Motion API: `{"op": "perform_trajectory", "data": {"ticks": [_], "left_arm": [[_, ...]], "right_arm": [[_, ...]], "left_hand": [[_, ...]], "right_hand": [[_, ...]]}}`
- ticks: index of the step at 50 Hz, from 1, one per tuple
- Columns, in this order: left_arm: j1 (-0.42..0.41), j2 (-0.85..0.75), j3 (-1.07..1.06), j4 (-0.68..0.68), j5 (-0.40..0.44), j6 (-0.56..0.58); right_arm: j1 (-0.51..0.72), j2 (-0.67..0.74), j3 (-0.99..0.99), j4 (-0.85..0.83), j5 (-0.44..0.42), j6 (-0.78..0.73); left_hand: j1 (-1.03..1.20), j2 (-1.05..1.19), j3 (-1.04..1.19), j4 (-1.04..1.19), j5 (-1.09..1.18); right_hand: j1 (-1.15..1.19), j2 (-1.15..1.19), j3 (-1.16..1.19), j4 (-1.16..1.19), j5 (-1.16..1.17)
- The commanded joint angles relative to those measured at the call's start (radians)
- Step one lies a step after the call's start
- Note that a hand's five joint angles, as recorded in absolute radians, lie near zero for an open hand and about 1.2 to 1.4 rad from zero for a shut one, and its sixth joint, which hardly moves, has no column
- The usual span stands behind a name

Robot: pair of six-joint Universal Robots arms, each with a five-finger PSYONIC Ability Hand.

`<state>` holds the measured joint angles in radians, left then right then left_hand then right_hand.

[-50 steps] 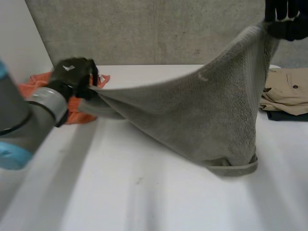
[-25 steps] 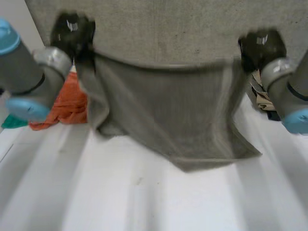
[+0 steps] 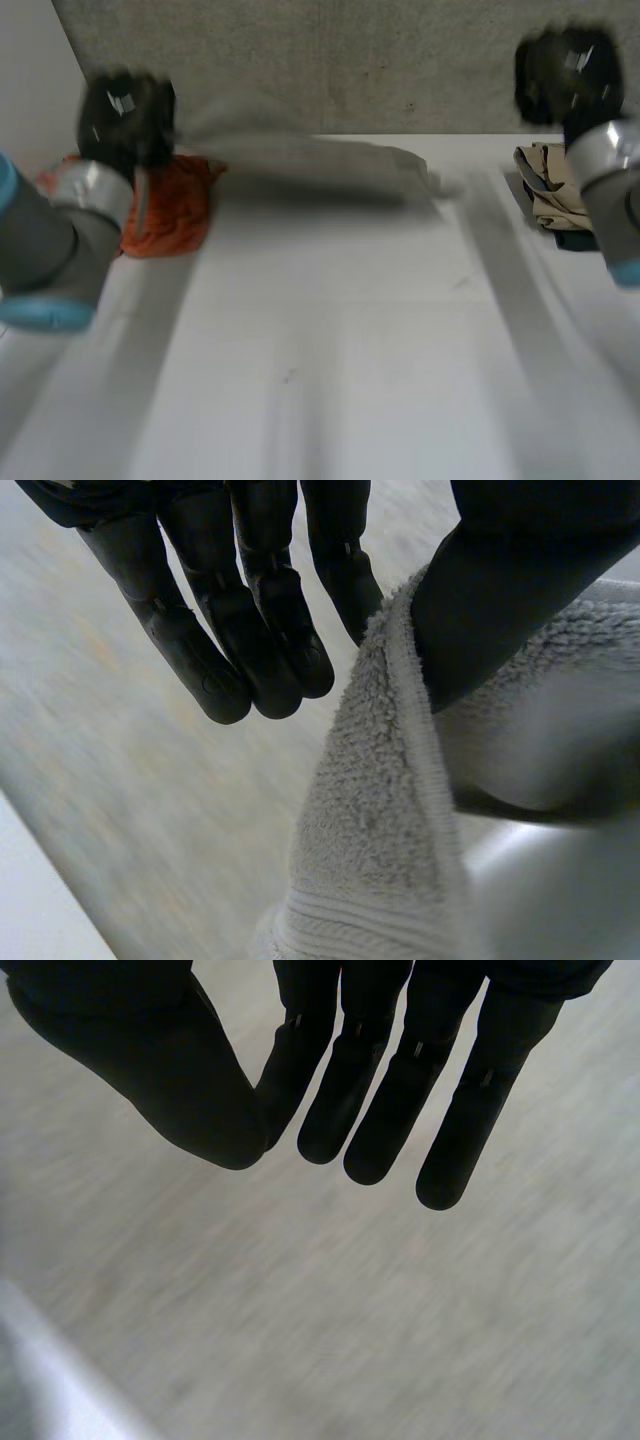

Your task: Fold the laundry.

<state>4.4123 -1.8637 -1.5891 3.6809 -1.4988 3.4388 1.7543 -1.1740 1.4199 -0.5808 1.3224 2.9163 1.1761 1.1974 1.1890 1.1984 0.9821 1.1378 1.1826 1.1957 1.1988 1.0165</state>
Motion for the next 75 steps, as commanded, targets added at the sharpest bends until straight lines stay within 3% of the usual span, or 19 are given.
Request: {"op": "perform_trajectory", "data": {"ticks": [1, 7, 8, 12, 16, 20, 34, 47, 54, 57, 59, 60, 64, 67, 71, 72, 75], "left_arm": [[0.009, -0.112, -0.233, 0.074, 0.145, 0.025], [0.029, -0.161, -0.249, 0.051, 0.193, 0.115], [0.035, -0.149, -0.247, 0.041, 0.190, 0.131], [0.033, -0.073, -0.241, -0.010, 0.190, 0.135], [0.021, 0.019, -0.232, -0.065, 0.187, 0.129], [-0.008, 0.093, -0.217, -0.119, 0.186, 0.122], [-0.148, 0.302, -0.056, -0.396, 0.124, 0.089], [-0.267, 0.388, 0.086, -0.541, 0.028, 0.092], [-0.284, 0.405, 0.126, -0.547, -0.011, 0.088], [-0.281, 0.405, 0.139, -0.548, -0.014, 0.086], [-0.278, 0.405, 0.141, -0.556, -0.012, 0.083], [-0.278, 0.405, 0.139, -0.556, -0.014, 0.082], [-0.257, 0.411, 0.126, -0.565, -0.020, 0.080], [-0.180, 0.419, 0.087, -0.570, -0.011, 0.080], [-0.055, 0.411, 0.035, -0.582, 0.041, 0.080], [-0.006, 0.405, 0.015, -0.594, 0.078, 0.080], [0.089, 0.376, -0.028, -0.616, 0.176, 0.079]], "right_arm": [[-0.048, 0.034, 0.282, 0.067, -0.129, -0.067], [-0.059, 0.060, 0.318, 0.182, -0.104, -0.183], [-0.059, 0.054, 0.307, 0.234, -0.079, -0.189], [-0.032, 0.033, 0.266, 0.355, -0.003, -0.180], [0.020, 0.002, 0.217, 0.438, 0.093, -0.142], [0.080, -0.016, 0.174, 0.482, 0.184, -0.059], [0.333, 0.112, 0.010, 0.510, 0.371, 0.207], [0.442, 0.333, -0.180, 0.524, 0.423, 0.357], [0.441, 0.359, -0.182, 0.541, 0.448, 0.402], [0.435, 0.358, -0.176, 0.541, 0.446, 0.411], [0.432, 0.349, -0.161, 0.541, 0.451, 0.406], [0.429, 0.343, -0.153, 0.541, 0.452, 0.402], [0.378, 0.228, -0.079, 0.527, 0.474, 0.350], [0.280, 0.052, 0.002, 0.504, 0.456, 0.209], [0.163, -0.142, 0.057, 0.527, 0.310, -0.081], [0.127, -0.203, 0.071, 0.588, 0.229, -0.218], [0.077, -0.272, 0.051, 0.773, 0.146, -0.400]], "left_hand": [[0.220, 0.199, 0.207, 0.198, 0.240], [0.220, 0.199, 0.207, 0.198, 0.240], [0.220, 0.199, 0.207, 0.198, 0.240], [0.220, 0.199, 0.207, 0.198, 0.240], [0.220, 0.199, 0.207, 0.198, 0.240], [0.220, 0.199, 0.207, 0.198, 0.240], [0.220, 0.199, 0.207, 0.198, 0.240], [0.220, 0.199, 0.207, 0.198, 0.240], [0.220, 0.199, 0.207, 0.198, 0.240], [0.220, 0.199, 0.207, 0.198, 0.240], [0.220, 0.199, 0.207, 0.198, 0.240], [0.220, 0.199, 0.207, 0.198, 0.240], [0.220, 0.199, 0.207, 0.198, 0.240], [0.220, 0.199, 0.207, 0.198, 0.240], [0.220, 0.199, 0.207, 0.198, 0.240], [0.220, 0.199, 0.207, 0.198, 0.240], [0.220, 0.199, 0.207, 0.198, 0.240]], "right_hand": [[0.258, 0.214, 0.201, 0.197, 0.205], [0.255, 0.210, 0.197, 0.194, 0.202], [0.002, -0.043, -0.056, -0.059, -0.051], [-0.516, -0.560, -0.573, -0.576, -0.569], [-0.847, -0.892, -0.905, -0.908, -0.901], [-0.963, -1.008, -1.021, -1.024, -1.016], [-0.963, -1.008, -1.021, -1.024, -1.016], [-0.963, -1.008, -1.021, -1.024, -1.016], [-0.949, -0.993, -1.007, -1.010, -1.002], [-0.689, -0.734, -0.747, -0.750, -0.742], [0.172, 0.127, 0.114, 0.111, 0.119], [0.258, 0.213, 0.200, 0.197, 0.204], [0.258, 0.214, 0.201, 0.197, 0.205], [0.258, 0.214, 0.201, 0.197, 0.205], [0.258, 0.214, 0.201, 0.197, 0.205], [0.258, 0.214, 0.201, 0.197, 0.205], [0.258, 0.214, 0.201, 0.197, 0.205]]}}
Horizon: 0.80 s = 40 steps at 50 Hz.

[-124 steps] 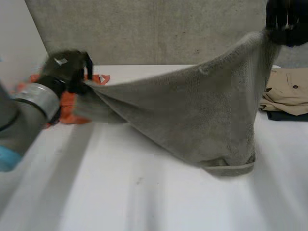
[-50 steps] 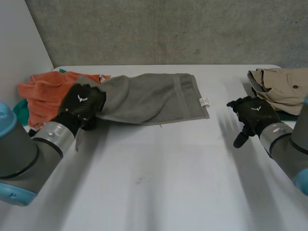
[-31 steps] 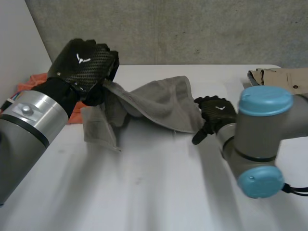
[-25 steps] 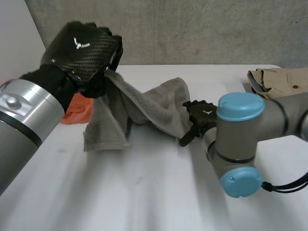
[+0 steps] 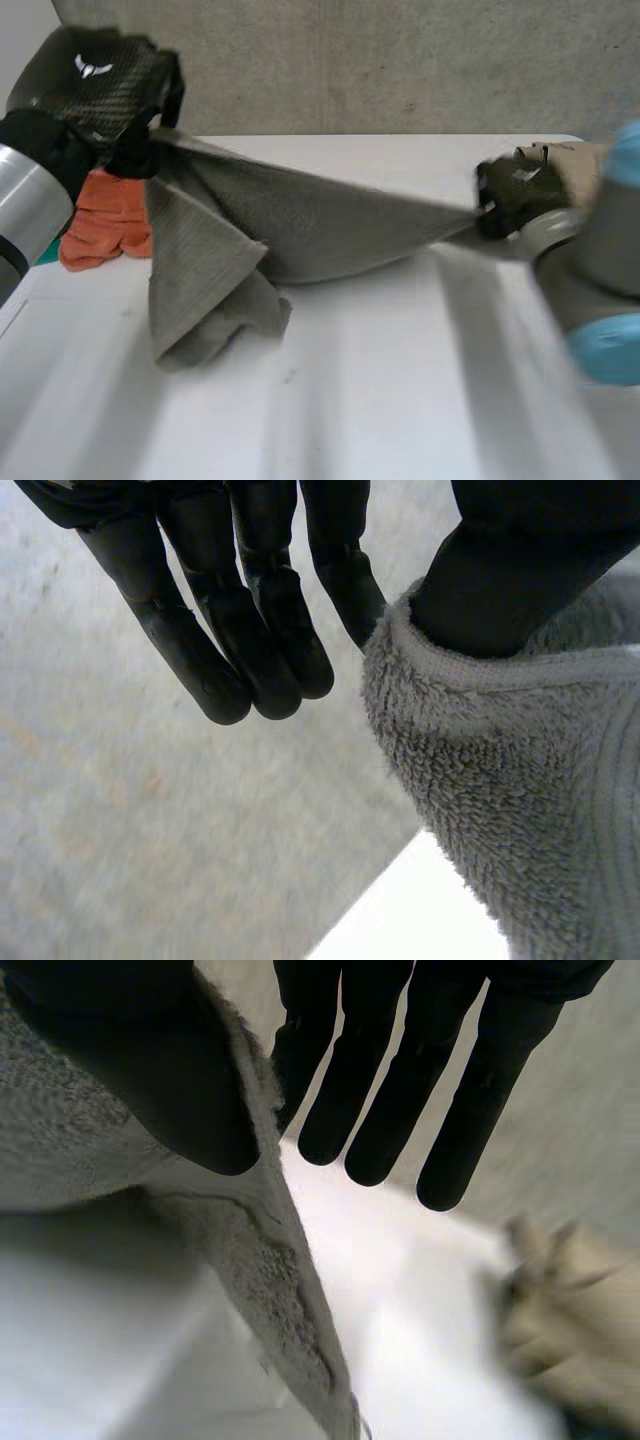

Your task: Fold the laundry.

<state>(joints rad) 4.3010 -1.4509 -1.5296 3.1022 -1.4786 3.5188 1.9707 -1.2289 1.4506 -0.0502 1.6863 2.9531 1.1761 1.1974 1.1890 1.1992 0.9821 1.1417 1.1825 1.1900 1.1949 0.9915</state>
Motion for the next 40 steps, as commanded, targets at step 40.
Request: {"op": "perform_trajectory", "data": {"ticks": [40], "left_arm": [[0.169, -0.342, 0.105, 0.470, 0.060, -0.014]], "right_arm": [[-0.154, 0.049, -0.360, -0.295, -0.105, -0.172]], "left_hand": [[0.220, 0.199, 0.207, 0.197, 0.240]], "right_hand": [[0.255, 0.214, 0.206, 0.201, 0.230]]}}
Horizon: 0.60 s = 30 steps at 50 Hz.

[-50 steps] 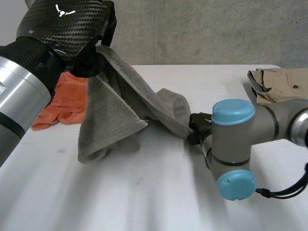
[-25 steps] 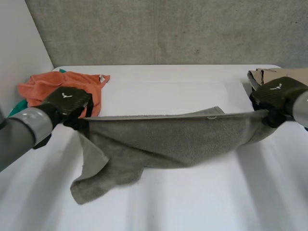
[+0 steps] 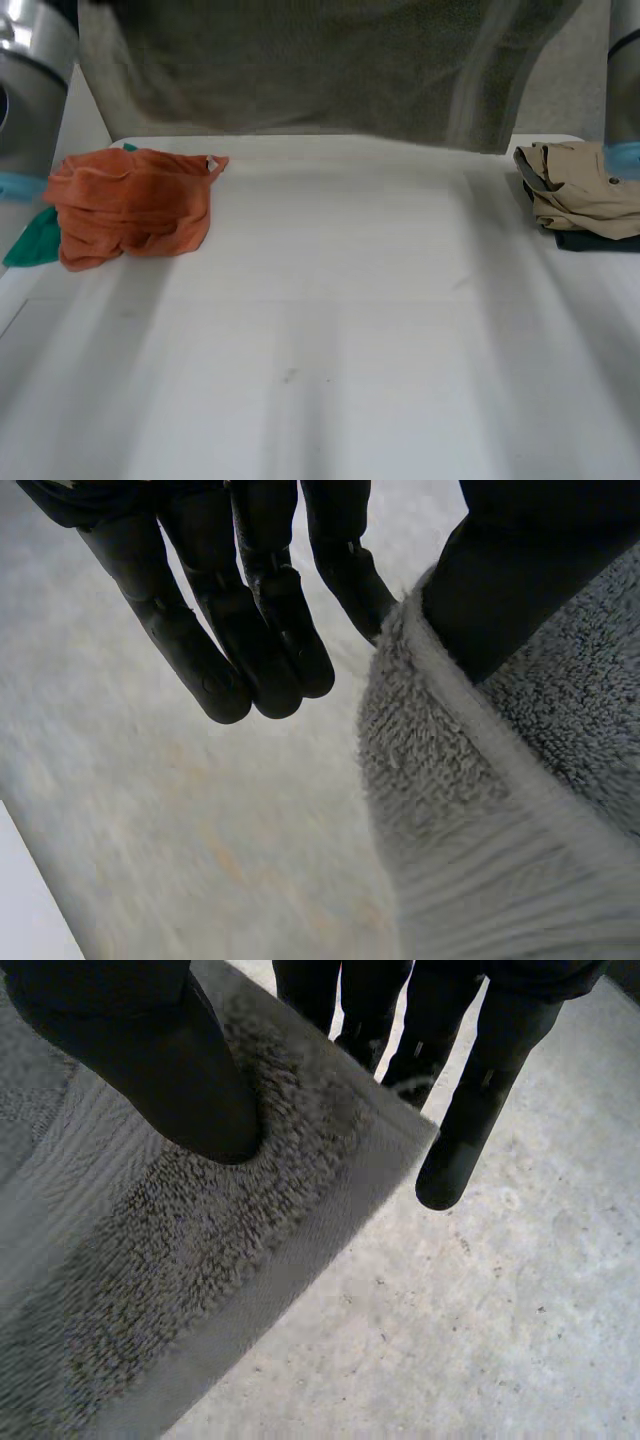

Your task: Fold the laundry.

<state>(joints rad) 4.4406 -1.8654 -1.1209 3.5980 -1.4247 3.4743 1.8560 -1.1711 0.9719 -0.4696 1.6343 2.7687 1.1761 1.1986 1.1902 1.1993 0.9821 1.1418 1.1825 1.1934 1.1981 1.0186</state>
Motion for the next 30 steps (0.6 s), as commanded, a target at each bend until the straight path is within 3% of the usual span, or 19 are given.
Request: {"op": "perform_trajectory", "data": {"ticks": [1, 9, 13, 16, 26, 30], "left_arm": [[0.029, 0.081, -0.344, -0.019, 0.010, 0.037], [0.034, 0.072, -0.710, 0.145, 0.128, 0.068], [0.058, -0.076, -0.795, 0.269, 0.199, 0.084], [0.085, -0.148, -0.798, 0.298, 0.207, 0.115], [0.141, -0.235, -0.761, 0.275, 0.205, 0.213], [0.141, -0.224, -0.758, 0.265, 0.199, 0.212]], "right_arm": [[-0.046, -0.010, 0.143, 0.141, -0.062, 0.017], [-0.098, -0.027, 0.436, 0.198, -0.136, 0.052], [-0.127, -0.013, 0.608, 0.180, -0.198, 0.040], [-0.141, -0.007, 0.671, 0.163, -0.231, 0.017], [-0.218, -0.039, 0.769, 0.141, -0.266, -0.029], [-0.233, -0.041, 0.771, 0.143, -0.261, -0.009]], "left_hand": [[0.220, 0.198, 0.206, 0.197, 0.240], [0.220, 0.198, 0.206, 0.197, 0.240], [0.220, 0.198, 0.206, 0.197, 0.240], [0.220, 0.198, 0.206, 0.197, 0.240], [-0.289, -0.312, -0.304, -0.313, -0.270], [-0.369, -0.392, -0.384, -0.393, -0.350]], "right_hand": [[0.254, 0.214, 0.203, 0.198, 0.203], [0.254, 0.214, 0.203, 0.198, 0.203], [0.254, 0.214, 0.203, 0.198, 0.203], [0.254, 0.214, 0.203, 0.198, 0.203], [0.254, 0.214, 0.203, 0.198, 0.203], [0.254, 0.214, 0.203, 0.198, 0.203]]}}
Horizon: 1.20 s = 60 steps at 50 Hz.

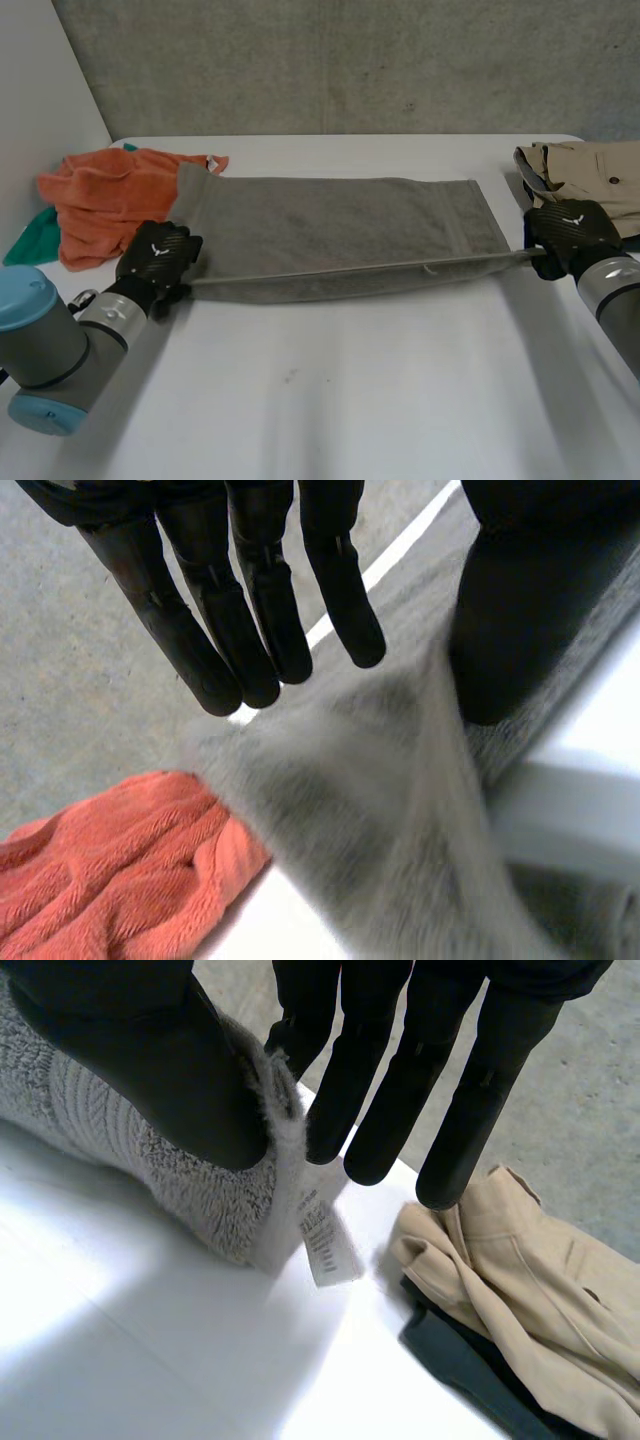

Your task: Fold the laundry.

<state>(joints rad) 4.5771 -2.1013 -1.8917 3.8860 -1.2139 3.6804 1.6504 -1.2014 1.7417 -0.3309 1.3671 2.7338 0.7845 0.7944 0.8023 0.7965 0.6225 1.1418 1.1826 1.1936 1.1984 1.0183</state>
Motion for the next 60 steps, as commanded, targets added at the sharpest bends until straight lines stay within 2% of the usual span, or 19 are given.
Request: {"op": "perform_trajectory", "data": {"ticks": [1, 8, 13, 16, 19, 23, 27, 28, 31, 32, 35, 36, 38, 40, 42, 45, 51, 55, 60], "left_arm": [[0.005, 0.018, 0.013, -0.028, -0.018, 0.010], [0.011, 0.070, -0.023, -0.056, -0.070, 0.056], [0.039, 0.127, -0.053, -0.088, -0.070, 0.093], [0.054, 0.142, -0.060, -0.134, -0.055, 0.105], [0.063, 0.150, -0.063, -0.216, -0.033, 0.110], [0.074, 0.182, -0.066, -0.354, -0.039, 0.121], [0.079, 0.297, -0.090, -0.574, -0.073, 0.173], [0.086, 0.352, -0.104, -0.685, -0.079, 0.206], [0.100, 0.440, -0.124, -0.856, -0.088, 0.260], [0.111, 0.492, -0.136, -0.960, -0.090, 0.294], [0.125, 0.556, -0.150, -1.098, -0.090, 0.341], [0.134, 0.589, -0.155, -1.169, -0.087, 0.371], [0.143, 0.609, -0.152, -1.206, -0.076, 0.401], [0.149, 0.610, -0.147, -1.209, -0.058, 0.449], [0.148, 0.590, -0.136, -1.191, -0.047, 0.467], [0.120, 0.503, -0.075, -1.094, -0.046, 0.483], [-0.004, 0.304, 0.122, -0.875, -0.107, 0.394], [-0.055, 0.209, 0.256, -0.753, -0.165, 0.337], [-0.087, 0.083, 0.400, -0.616, -0.190, 0.316]], "right_arm": [[-0.032, -0.010, -0.001, 0.004, 0.009, 0.030], [-0.049, -0.014, 0.001, 0.012, 0.012, 0.044], [-0.043, -0.014, 0.002, 0.027, 0.012, 0.047], [-0.034, -0.014, 0.004, 0.044, 0.010, 0.044], [-0.026, -0.017, 0.001, 0.070, 0.004, 0.040], [-0.029, -0.046, -0.002, 0.131, -0.005, 0.000], [-0.054, -0.102, -0.004, 0.274, -0.023, -0.123], [-0.072, -0.128, -0.005, 0.365, -0.029, -0.199], [-0.104, -0.167, -0.010, 0.530, -0.037, -0.336], [-0.128, -0.188, -0.011, 0.649, -0.037, -0.436], [-0.175, -0.208, -0.010, 0.830, -0.039, -0.598], [-0.205, -0.217, -0.008, 0.934, -0.039, -0.702], [-0.230, -0.218, -0.016, 1.016, -0.042, -0.791], [-0.238, -0.210, -0.037, 1.033, -0.051, -0.835], [-0.228, -0.193, -0.057, 1.012, -0.056, -0.801], [-0.190, -0.141, -0.100, 0.934, -0.056, -0.702], [-0.112, -0.035, -0.175, 0.721, -0.051, -0.519], [-0.078, 0.011, -0.211, 0.566, -0.033, -0.427], [-0.044, 0.069, -0.254, 0.391, 0.027, -0.358]], "left_hand": [[-0.010, -0.020, -0.028, -0.022, -0.022], [-0.019, -0.029, -0.037, -0.031, -0.032], [-0.037, -0.047, -0.055, -0.049, -0.049], [0.080, 0.070, 0.062, 0.068, 0.068], [0.610, 0.600, 0.593, 0.598, 0.598], [0.612, 0.602, 0.594, 0.600, 0.599], [0.612, 0.602, 0.594, 0.600, 0.599], [0.612, 0.602, 0.594, 0.600, 0.599], [0.612, 0.602, 0.594, 0.600, 0.599], [0.612, 0.602, 0.594, 0.600, 0.599], [0.612, 0.602, 0.594, 0.600, 0.599], [0.612, 0.602, 0.594, 0.600, 0.599], [0.612, 0.602, 0.594, 0.600, 0.599], [0.612, 0.602, 0.594, 0.600, 0.599], [0.612, 0.602, 0.594, 0.600, 0.599], [0.612, 0.602, 0.594, 0.600, 0.599], [0.612, 0.602, 0.594, 0.600, 0.599], [0.612, 0.602, 0.594, 0.600, 0.599], [0.612, 0.602, 0.594, 0.600, 0.599]], "right_hand": [[0.254, 0.214, 0.203, 0.198, 0.203], [0.254, 0.214, 0.203, 0.198, 0.203], [0.254, 0.214, 0.203, 0.198, 0.203], [0.254, 0.214, 0.203, 0.198, 0.203], [0.254, 0.214, 0.203, 0.198, 0.203], [0.254, 0.214, 0.203, 0.198, 0.203], [0.254, 0.214, 0.203, 0.198, 0.203], [0.254, 0.214, 0.203, 0.198, 0.203], [0.254, 0.214, 0.203, 0.198, 0.203], [0.254, 0.214, 0.203, 0.198, 0.203], [0.254, 0.214, 0.203, 0.198, 0.203], [0.254, 0.214, 0.203, 0.198, 0.203], [0.254, 0.214, 0.203, 0.198, 0.203], [0.254, 0.214, 0.203, 0.198, 0.203], [0.254, 0.214, 0.203, 0.198, 0.203], [0.254, 0.214, 0.203, 0.198, 0.203], [0.254, 0.214, 0.203, 0.198, 0.203], [0.254, 0.214, 0.203, 0.198, 0.203], [0.254, 0.214, 0.203, 0.198, 0.203]]}}
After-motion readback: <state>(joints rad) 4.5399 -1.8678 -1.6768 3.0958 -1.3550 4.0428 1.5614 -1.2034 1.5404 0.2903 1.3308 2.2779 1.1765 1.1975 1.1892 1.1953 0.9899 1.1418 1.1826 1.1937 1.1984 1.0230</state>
